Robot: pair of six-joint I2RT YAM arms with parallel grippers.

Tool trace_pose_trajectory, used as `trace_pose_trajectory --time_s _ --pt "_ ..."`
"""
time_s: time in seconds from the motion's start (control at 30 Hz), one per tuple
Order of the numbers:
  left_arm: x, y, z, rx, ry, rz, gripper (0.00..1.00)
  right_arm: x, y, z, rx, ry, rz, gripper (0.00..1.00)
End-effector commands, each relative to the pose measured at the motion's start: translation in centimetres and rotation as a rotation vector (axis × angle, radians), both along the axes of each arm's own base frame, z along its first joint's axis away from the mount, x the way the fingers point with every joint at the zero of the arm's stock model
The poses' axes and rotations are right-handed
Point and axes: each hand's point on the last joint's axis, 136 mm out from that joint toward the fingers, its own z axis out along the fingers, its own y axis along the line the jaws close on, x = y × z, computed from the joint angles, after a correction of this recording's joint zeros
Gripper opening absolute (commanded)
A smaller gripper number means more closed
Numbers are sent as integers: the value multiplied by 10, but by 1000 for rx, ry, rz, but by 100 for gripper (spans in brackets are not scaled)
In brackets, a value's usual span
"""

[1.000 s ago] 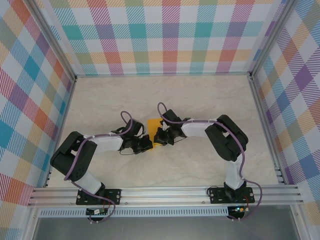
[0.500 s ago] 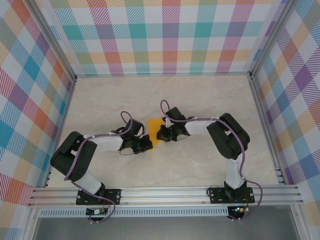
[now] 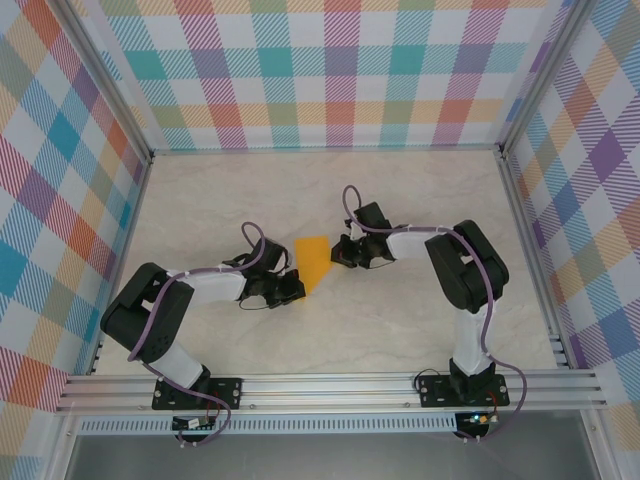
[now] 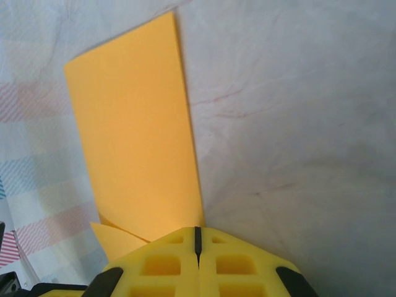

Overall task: Fold a paper plane with a square sheet of paper (pick it up from the middle)
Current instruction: Third fold the triangle at the center of the table.

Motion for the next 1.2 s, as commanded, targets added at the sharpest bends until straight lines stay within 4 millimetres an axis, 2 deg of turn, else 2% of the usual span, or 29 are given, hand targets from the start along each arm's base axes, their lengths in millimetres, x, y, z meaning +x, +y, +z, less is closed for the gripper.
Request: trace_pose_trajectory --time_s 0.0,0.1,0.2,0.33,0.43,0.6,0.73,1.17 --pt "-24 19 -13 84 98 -9 0 14 -22 -14 -81 -26 -45 0" --pt "-20 16 -3 67 74 -12 0 20 -23 5 -64 -59 -49 0" --pt "-8 6 19 22 15 -22 0 19 -23 30 -44 -84 -54 2" --pt "14 -8 56 -56 -102 -14 10 6 -26 49 -6 -81 -68 24" --pt "27 -9 66 -57 -166 10 13 -8 -27 52 28 -44 -70 40" --pt "45 -6 54 3 -184 49 15 -27 -13 51 116 65 -19 49" --pt "52 -11 40 5 -158 60 12 -32 -8 48 116 88 -10 51" --pt "54 17 -4 183 -90 130 6 -42 11 34 83 160 4 50"
